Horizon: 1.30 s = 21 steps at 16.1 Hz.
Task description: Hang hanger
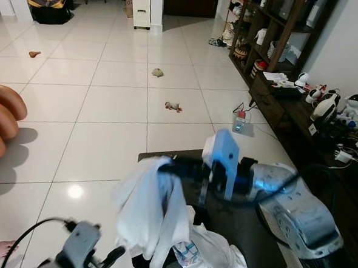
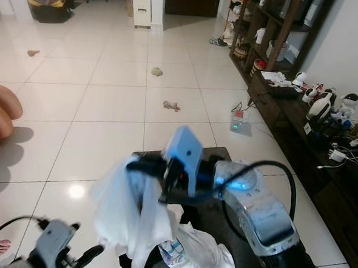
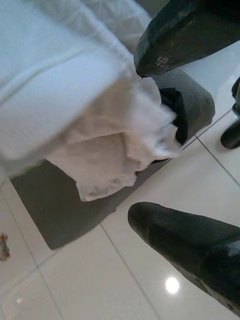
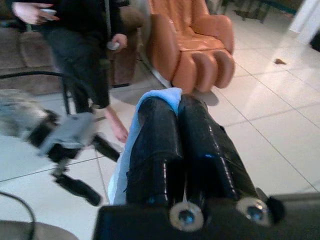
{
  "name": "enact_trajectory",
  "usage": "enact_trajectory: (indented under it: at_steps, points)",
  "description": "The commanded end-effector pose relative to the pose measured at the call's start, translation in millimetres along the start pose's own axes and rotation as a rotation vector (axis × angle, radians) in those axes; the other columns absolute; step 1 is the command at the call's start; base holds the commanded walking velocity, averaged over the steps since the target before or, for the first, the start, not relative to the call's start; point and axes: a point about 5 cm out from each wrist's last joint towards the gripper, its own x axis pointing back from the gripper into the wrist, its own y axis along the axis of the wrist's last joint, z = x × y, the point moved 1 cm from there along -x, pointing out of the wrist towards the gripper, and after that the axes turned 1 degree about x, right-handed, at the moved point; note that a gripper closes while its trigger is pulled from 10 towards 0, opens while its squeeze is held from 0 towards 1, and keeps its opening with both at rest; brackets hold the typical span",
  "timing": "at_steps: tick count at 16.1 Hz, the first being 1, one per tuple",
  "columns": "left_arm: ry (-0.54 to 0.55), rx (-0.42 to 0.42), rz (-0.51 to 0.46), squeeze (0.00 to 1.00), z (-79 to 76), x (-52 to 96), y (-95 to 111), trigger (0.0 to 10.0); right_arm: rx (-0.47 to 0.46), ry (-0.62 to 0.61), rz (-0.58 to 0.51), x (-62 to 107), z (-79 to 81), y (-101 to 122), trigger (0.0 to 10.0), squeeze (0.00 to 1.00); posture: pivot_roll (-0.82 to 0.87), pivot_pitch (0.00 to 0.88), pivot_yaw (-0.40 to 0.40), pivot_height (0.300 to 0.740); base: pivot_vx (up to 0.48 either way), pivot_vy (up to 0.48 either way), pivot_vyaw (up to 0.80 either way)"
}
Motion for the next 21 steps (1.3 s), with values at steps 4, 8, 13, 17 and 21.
enact_trajectory:
  at_steps: [4, 8, 13, 17, 21]
  points:
    - [-0.072, -0.044, 0.027, 0.0, -4.8, -9.2, -3, 10.0, 0.048, 0.13, 0.006, 6.7, 19.3, 6, 10.0, 0.0, 0.09, 0.116, -0.076, 0.74, 0.0, 0.0, 0.0]
    - [-0.151, -0.051, -0.031, 0.0, -11.5, -15.8, 20, 10.0, 0.074, 0.047, 0.094, 4.8, 11.7, -8, 10.0, 0.0, 0.09, 0.119, -0.077, 0.74, 0.0, 0.0, 0.0]
    - [-0.338, -0.083, 0.116, 0.0, -25.6, -3.9, 3, 10.0, 0.076, 0.05, 0.036, 0.9, 12.8, 2, 10.0, 0.0, 0.09, 0.119, -0.074, 0.74, 0.0, 0.0, 0.0]
    - [-0.298, -0.131, 0.142, 0.0, -22.1, -8.2, -3, 10.0, 0.093, 0.055, 0.017, 2.8, 10.5, 8, 10.0, 0.0, 0.08, 0.117, -0.076, 0.74, 0.0, 0.0, 0.0]
    - [-0.172, -0.094, 0.044, 0.0, -13.5, -27.5, 5, 10.0, 0.096, 0.077, -0.018, 6.0, 11.9, 17, 10.0, 0.0, 0.08, 0.114, -0.078, 0.74, 0.0, 0.0, 0.0]
